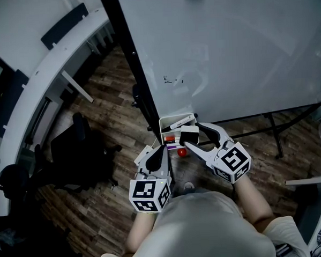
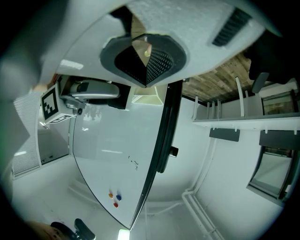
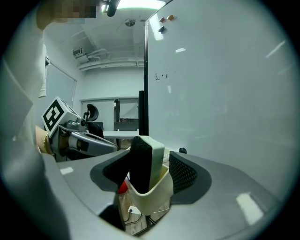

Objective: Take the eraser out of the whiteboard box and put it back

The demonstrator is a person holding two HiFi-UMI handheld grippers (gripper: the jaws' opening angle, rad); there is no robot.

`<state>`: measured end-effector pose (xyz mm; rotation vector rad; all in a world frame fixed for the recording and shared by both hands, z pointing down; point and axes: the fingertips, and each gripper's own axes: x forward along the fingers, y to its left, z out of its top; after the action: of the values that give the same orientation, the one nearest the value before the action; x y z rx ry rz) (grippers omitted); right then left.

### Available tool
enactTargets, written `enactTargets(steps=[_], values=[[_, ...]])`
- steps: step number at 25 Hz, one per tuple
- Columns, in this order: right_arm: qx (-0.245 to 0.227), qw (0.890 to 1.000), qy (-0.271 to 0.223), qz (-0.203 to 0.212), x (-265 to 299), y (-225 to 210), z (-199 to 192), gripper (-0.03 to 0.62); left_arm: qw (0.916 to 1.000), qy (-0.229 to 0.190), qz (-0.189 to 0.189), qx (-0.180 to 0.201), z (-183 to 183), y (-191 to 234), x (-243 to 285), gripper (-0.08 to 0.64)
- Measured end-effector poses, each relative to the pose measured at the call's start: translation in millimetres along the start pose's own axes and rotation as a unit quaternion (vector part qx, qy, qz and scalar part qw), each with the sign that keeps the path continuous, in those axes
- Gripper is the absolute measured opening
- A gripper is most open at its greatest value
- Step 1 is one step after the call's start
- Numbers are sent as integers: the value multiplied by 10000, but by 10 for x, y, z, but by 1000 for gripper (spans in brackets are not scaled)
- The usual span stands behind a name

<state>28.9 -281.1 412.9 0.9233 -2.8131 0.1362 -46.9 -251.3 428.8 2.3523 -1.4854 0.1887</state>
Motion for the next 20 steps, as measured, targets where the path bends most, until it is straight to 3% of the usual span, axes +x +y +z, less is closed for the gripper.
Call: enactTargets(steps=[4, 20], values=[[-83, 9999, 1, 68, 23, 37, 4, 235, 10000, 1, 26, -3, -4, 12, -2, 0], [-41, 9998, 42, -201, 22, 40, -5, 189, 10000, -11, 6, 33, -4, 8, -71, 0]])
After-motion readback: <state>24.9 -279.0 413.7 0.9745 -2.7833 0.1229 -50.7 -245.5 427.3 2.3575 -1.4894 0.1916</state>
